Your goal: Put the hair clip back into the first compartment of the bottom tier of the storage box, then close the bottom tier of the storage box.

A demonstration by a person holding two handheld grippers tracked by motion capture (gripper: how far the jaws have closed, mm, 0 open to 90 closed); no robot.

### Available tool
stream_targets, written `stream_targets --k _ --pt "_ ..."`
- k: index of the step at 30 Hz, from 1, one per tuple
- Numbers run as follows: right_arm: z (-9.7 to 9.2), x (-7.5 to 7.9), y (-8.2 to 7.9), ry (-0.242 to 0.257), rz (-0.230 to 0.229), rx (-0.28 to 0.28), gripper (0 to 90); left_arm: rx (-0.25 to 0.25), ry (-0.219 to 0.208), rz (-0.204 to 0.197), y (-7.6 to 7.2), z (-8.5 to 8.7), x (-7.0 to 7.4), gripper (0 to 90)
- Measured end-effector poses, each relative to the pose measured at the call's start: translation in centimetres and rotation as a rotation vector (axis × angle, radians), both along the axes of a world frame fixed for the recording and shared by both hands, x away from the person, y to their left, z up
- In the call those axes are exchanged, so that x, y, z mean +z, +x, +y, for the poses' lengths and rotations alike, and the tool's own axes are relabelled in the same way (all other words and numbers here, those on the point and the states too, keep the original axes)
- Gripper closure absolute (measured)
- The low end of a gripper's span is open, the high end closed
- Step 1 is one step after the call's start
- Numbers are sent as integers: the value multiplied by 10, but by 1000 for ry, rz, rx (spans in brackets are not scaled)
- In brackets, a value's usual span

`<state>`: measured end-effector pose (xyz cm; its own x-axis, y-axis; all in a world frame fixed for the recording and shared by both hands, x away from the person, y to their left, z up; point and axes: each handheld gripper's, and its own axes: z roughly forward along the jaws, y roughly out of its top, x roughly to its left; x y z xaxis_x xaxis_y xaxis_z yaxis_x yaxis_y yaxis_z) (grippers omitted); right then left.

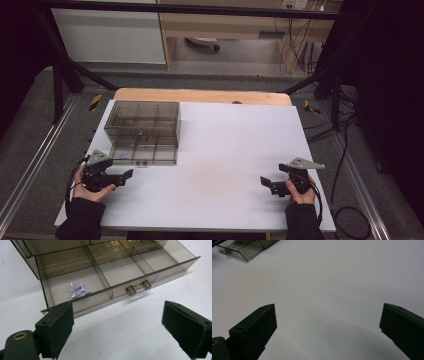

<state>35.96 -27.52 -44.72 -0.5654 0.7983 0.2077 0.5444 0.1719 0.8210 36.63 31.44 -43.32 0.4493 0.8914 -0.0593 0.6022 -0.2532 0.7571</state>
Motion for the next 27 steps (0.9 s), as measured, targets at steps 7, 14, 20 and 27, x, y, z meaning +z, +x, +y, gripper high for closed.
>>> stream_targets --k 7,14,20,27 --pt "0 0 0 1 0 0 18 -4 -4 2 -2 -1 -2 104" --pt "0 0 0 1 1 1 18 -20 0 -1 -3 -3 -2 104" --pt "0 0 0 3 1 0 18 -27 6 8 -3 -4 -3 110" --pt "0 0 0 1 3 2 18 -31 10 16 -3 -5 -3 127"
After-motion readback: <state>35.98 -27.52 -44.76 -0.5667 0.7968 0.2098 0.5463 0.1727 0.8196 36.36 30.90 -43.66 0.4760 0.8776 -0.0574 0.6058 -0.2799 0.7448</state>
